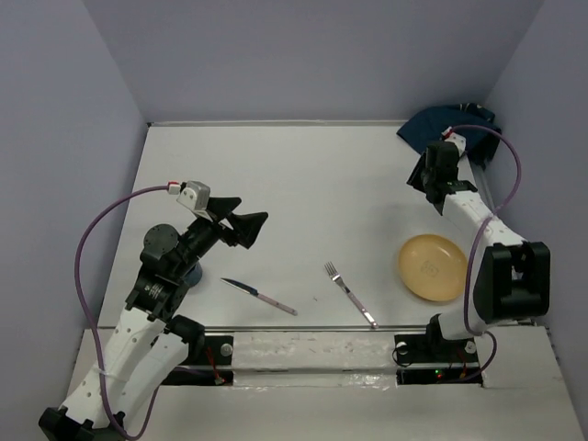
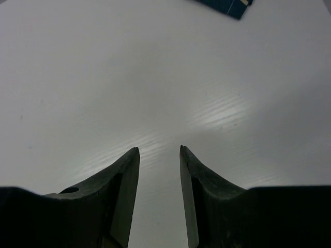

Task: Set the dinner table for one person

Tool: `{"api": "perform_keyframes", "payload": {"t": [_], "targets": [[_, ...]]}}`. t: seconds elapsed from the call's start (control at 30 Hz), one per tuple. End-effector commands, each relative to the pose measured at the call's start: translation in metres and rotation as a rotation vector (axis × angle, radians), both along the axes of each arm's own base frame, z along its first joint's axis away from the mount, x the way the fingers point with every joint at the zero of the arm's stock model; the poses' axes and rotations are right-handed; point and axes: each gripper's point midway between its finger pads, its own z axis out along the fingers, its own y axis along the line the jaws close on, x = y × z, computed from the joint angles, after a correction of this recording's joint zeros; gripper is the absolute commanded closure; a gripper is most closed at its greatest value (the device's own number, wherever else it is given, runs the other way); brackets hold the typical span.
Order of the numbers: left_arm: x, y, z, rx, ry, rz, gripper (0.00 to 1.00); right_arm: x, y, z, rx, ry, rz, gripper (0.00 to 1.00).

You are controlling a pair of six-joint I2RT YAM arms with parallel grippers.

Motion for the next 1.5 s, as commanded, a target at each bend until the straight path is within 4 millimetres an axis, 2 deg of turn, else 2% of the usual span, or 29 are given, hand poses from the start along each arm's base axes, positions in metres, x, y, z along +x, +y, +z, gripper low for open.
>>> {"api": "perform_keyframes", "payload": {"t": [0.0, 0.03, 0.07, 0.1, 0.13, 0.17, 0.23, 0.3, 0.37, 0.4, 0.5, 0.53, 0.57, 0.6, 0.63, 0.73, 0.8, 0.83, 0.9, 0.93, 0.97, 1.0, 1.07, 1.1, 1.17, 1.23, 1.3, 1.4, 1.47], "targets": [[-0.009, -0.004, 0.021, -0.002, -0.074, -0.031, 0.01, 0.039, -0.05, 0.035, -0.024, -0.113, -0.128, 0.57], [-0.009, -0.004, 0.021, -0.002, -0.074, -0.031, 0.01, 0.044, -0.056, 0.033, -0.021, -0.111, -0.142, 0.57], [-0.009, -0.003, 0.021, -0.001, -0.073, -0.025, 0.01, 0.052, -0.061, 0.016, -0.006, -0.075, -0.139, 0.57], [-0.01, -0.003, 0.022, -0.002, -0.072, -0.027, 0.01, 0.057, -0.066, 0.012, 0.001, -0.067, -0.142, 0.57], [-0.01, -0.003, 0.022, -0.001, -0.075, -0.025, 0.01, 0.064, -0.078, 0.016, 0.004, -0.08, -0.167, 0.57], [-0.009, -0.002, 0.022, 0.0, -0.073, -0.016, 0.01, 0.07, -0.084, 0.0, 0.0, -0.045, -0.175, 0.57], [-0.01, -0.002, 0.023, 0.0, -0.076, -0.012, 0.01, 0.081, -0.092, 0.002, -0.006, -0.05, -0.188, 0.57], [-0.011, -0.002, 0.023, -0.001, -0.076, -0.014, 0.01, 0.093, -0.112, -0.007, -0.023, -0.028, -0.226, 0.56], [-0.009, 0.0, 0.023, -0.003, -0.071, 0.004, 0.01, 0.099, -0.123, -0.013, -0.047, -0.013, -0.248, 0.55], [-0.009, 0.001, 0.023, -0.002, -0.069, 0.012, 0.01, 0.103, -0.125, -0.029, -0.055, 0.02, -0.247, 0.55], [-0.007, 0.001, 0.022, 0.002, -0.064, 0.018, 0.01, 0.112, -0.143, -0.029, -0.102, 0.024, -0.296, 0.54], [-0.008, 0.0, 0.021, 0.006, -0.063, 0.011, 0.01, 0.115, -0.146, -0.042, -0.119, 0.051, -0.294, 0.54], [-0.008, -0.002, 0.021, 0.008, -0.063, 0.003, 0.01, 0.122, -0.151, -0.038, -0.12, 0.041, -0.299, 0.53], [-0.009, -0.003, 0.02, 0.013, -0.065, -0.007, 0.01, 0.123, -0.157, -0.043, -0.115, 0.049, -0.301, 0.53], [-0.01, -0.004, 0.02, 0.013, -0.066, -0.015, 0.01, 0.127, -0.156, -0.056, -0.108, 0.071, -0.291, 0.52], [-0.009, -0.005, 0.019, 0.019, -0.064, -0.013, 0.01, 0.133, -0.17, -0.066, -0.094, 0.095, -0.299, 0.51], [-0.008, -0.004, 0.018, 0.022, -0.06, -0.007, 0.01, 0.139, -0.162, -0.084, -0.048, 0.121, -0.27, 0.5], [-0.006, -0.004, 0.017, 0.024, -0.057, 0.0, 0.01, 0.141, -0.167, -0.084, -0.04, 0.118, -0.275, 0.5], [-0.005, -0.003, 0.017, 0.026, -0.057, 0.004, 0.01, 0.143, -0.162, -0.103, -0.013, 0.157, -0.259, 0.48], [-0.005, -0.003, 0.017, 0.028, -0.056, 0.004, 0.01, 0.151, -0.162, -0.098, -0.006, 0.146, -0.251, 0.47], [-0.005, -0.004, 0.016, 0.028, -0.053, 0.004, 0.01, 0.153, -0.16, -0.104, 0.008, 0.159, -0.247, 0.47], [-0.004, -0.004, 0.016, 0.029, -0.053, 0.006, 0.01, 0.153, -0.158, -0.12, 0.023, 0.187, -0.239, 0.47], [-0.003, -0.004, 0.015, 0.029, -0.05, 0.007, 0.01, 0.158, -0.153, -0.126, 0.054, 0.193, -0.226, 0.47], [-0.003, -0.004, 0.015, 0.03, -0.051, 0.007, 0.01, 0.155, -0.155, -0.138, 0.074, 0.216, -0.225, 0.48], [-0.003, -0.004, 0.016, 0.029, -0.05, 0.006, 0.01, 0.161, -0.154, -0.135, 0.088, 0.21, -0.223, 0.58], [-0.002, -0.004, 0.016, 0.03, -0.051, 0.006, 0.01, 0.167, -0.15, -0.134, 0.105, 0.197, -0.2, 0.85], [-0.002, -0.005, 0.014, 0.033, -0.047, 0.004, 0.01, 0.173, -0.145, -0.133, 0.119, 0.182, -0.169, 0.97], [-0.002, -0.005, 0.015, 0.029, -0.047, 0.005, 0.01, 0.179, -0.135, -0.13, 0.14, 0.143, -0.101, 1.0], [-0.001, -0.005, 0.015, 0.029, -0.047, 0.005, 0.01, 0.183, -0.116, -0.109, 0.124, 0.092, -0.038, 1.0]]}}
